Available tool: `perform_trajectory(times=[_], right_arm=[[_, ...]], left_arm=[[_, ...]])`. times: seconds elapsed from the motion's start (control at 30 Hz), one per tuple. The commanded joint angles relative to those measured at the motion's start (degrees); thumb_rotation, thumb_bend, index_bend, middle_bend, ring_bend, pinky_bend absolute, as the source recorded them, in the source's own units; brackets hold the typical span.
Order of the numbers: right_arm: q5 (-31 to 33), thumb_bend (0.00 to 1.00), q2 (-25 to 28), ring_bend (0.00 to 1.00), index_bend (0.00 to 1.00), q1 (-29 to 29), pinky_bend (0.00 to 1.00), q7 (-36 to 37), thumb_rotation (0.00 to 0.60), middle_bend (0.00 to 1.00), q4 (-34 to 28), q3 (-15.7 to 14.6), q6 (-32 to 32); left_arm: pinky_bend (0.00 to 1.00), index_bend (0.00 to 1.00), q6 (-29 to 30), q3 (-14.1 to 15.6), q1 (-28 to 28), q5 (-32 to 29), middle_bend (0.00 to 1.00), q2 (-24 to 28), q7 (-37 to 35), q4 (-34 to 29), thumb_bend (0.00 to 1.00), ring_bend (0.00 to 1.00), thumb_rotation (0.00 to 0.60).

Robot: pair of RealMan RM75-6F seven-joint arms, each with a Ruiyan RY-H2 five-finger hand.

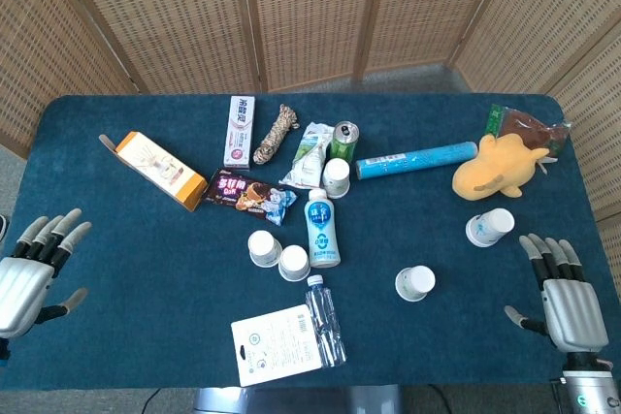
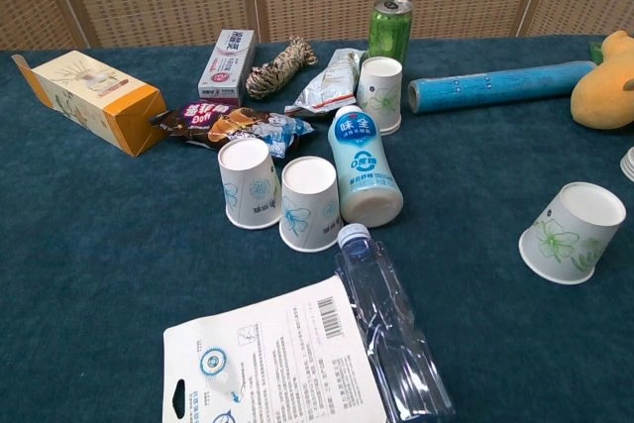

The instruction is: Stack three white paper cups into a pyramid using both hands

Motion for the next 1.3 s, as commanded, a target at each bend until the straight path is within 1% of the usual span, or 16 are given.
perform_trajectory(times=[0.03,0.13,0.23,0.37,0.5,0.63,0.8,1.0,1.2,1.3], right_arm=[[-0.4,0.0,-0.1,0.0,0.0,0.0,0.0,-0.4,0.6,0.0,-0.1,-0.3,-0.1],[-0.8,0.0,-0.3,0.0,0.0,0.2,0.0,-0.9,0.6,0.0,-0.3,-0.8,-0.7],[-1.5,0.0,-0.6,0.0,0.0,0.5,0.0,-1.7,0.6,0.0,-0.3,-1.5,-1.6],[-2.7,0.0,-1.1,0.0,0.0,0.9,0.0,-2.3,0.6,0.0,-0.6,-2.3,-2.7],[-3.2,0.0,-1.7,0.0,0.0,2.2,0.0,-3.3,0.6,0.0,-0.9,-2.8,-5.1],[-2.6,0.0,-2.4,0.0,0.0,4.3,0.0,-3.9,0.6,0.0,-0.5,-2.5,-8.6],[-0.5,0.0,-2.9,0.0,0.0,7.4,0.0,-5.1,0.6,0.0,-0.5,-1.6,-13.5],[1.7,0.0,-5.4,0.0,0.0,10.3,0.0,-7.0,0.6,0.0,0.2,-0.2,-16.9],[4.6,0.0,-8.1,0.0,0.0,12.3,0.05,-8.9,0.6,0.0,0.7,0.5,-19.4],[4.7,0.0,-9.1,0.0,0.01,12.7,0.11,-9.4,0.6,0.03,1.2,0.3,-19.7]], left_arm=[[0.0,0.0,-0.9,-0.3,1.0,-0.9,0.0,0.4,-2.3,1.2,0.31,0.0,0.6],[0.0,0.0,-0.9,-0.6,2.0,-0.6,0.0,0.0,-3.6,2.9,0.31,0.0,0.6],[0.0,0.0,-1.0,-1.0,2.8,-0.5,0.0,-0.2,-3.3,4.0,0.31,0.0,0.6],[0.0,0.0,-0.7,-1.4,3.7,0.2,0.0,0.2,-4.5,4.3,0.31,0.0,0.6],[0.0,0.0,-1.4,-2.0,4.1,0.2,0.0,1.0,-5.7,3.7,0.31,0.0,0.6],[0.0,0.0,-2.0,-2.4,4.6,0.1,0.0,1.7,-5.5,3.1,0.31,0.0,0.6],[0.0,0.0,-2.2,-3.3,5.2,-0.3,0.0,2.4,-5.8,2.9,0.31,0.0,0.6],[0.0,0.0,-3.2,-4.0,5.6,-0.6,0.0,2.6,-6.7,3.4,0.31,0.0,0.6],[0.0,0.0,-3.7,-4.8,5.9,-0.7,0.0,2.7,-7.2,3.7,0.31,0.0,0.6],[0.0,0.0,-3.8,-5.2,6.1,-0.8,0.0,2.8,-7.5,3.9,0.31,0.0,0.6]])
